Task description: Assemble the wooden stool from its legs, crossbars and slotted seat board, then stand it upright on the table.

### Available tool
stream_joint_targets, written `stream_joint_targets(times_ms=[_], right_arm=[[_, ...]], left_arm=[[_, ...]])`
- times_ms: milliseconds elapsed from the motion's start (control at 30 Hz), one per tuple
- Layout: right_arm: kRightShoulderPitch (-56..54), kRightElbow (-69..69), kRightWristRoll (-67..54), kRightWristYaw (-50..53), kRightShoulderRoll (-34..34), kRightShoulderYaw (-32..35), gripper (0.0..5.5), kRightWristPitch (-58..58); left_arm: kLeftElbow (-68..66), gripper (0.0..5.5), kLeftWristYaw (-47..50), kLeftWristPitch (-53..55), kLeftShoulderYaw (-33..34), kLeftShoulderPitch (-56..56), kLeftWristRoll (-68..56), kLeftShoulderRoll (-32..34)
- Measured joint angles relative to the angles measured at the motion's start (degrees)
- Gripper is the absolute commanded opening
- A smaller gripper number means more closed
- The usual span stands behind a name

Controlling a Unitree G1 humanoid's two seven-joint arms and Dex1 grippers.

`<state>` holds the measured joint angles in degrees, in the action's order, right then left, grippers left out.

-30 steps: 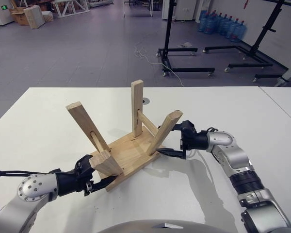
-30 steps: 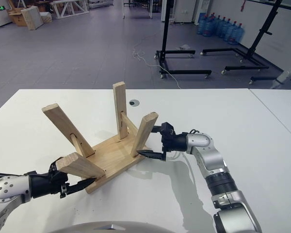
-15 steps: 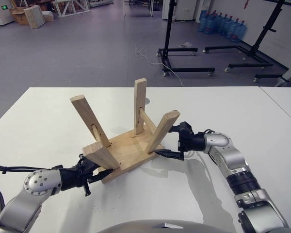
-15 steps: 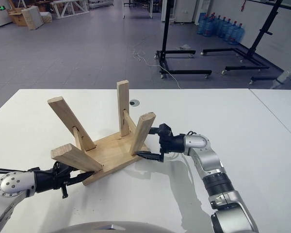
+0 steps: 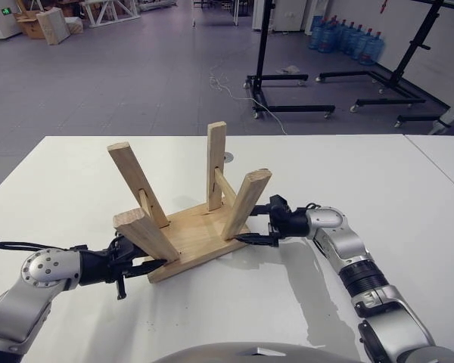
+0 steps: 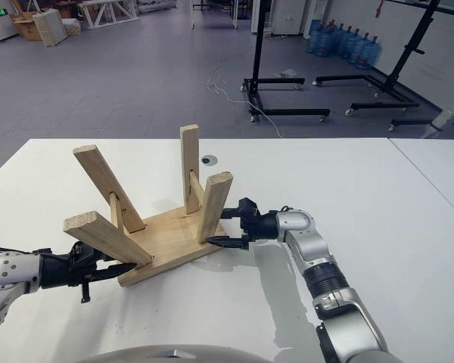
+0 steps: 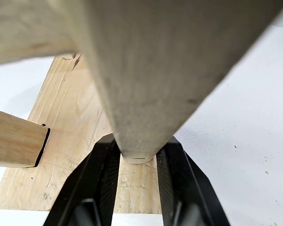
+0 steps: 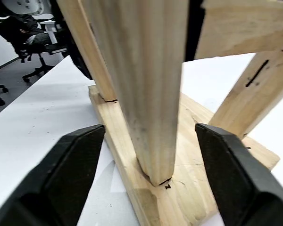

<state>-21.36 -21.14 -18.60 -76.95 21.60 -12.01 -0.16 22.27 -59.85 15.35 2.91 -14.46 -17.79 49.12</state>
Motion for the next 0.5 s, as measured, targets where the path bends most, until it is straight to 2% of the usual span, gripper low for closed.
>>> stream_joint_targets(times_ms=[300, 500], right_arm=[[0.0, 2.6, -0.7, -4.2, 1.7, 0.0, 1.39, 2.6], [0.4, 8.3, -2.9, -8.4, 7.0, -0.1, 1.18, 8.7]], left_arm=[[0.0, 1.0, -1.0, 0.0, -0.6, 0.4, -0.4, -0.1], [-0.6, 1.0, -2.5, 1.7, -1.2, 1.8, -4.2, -3.7]])
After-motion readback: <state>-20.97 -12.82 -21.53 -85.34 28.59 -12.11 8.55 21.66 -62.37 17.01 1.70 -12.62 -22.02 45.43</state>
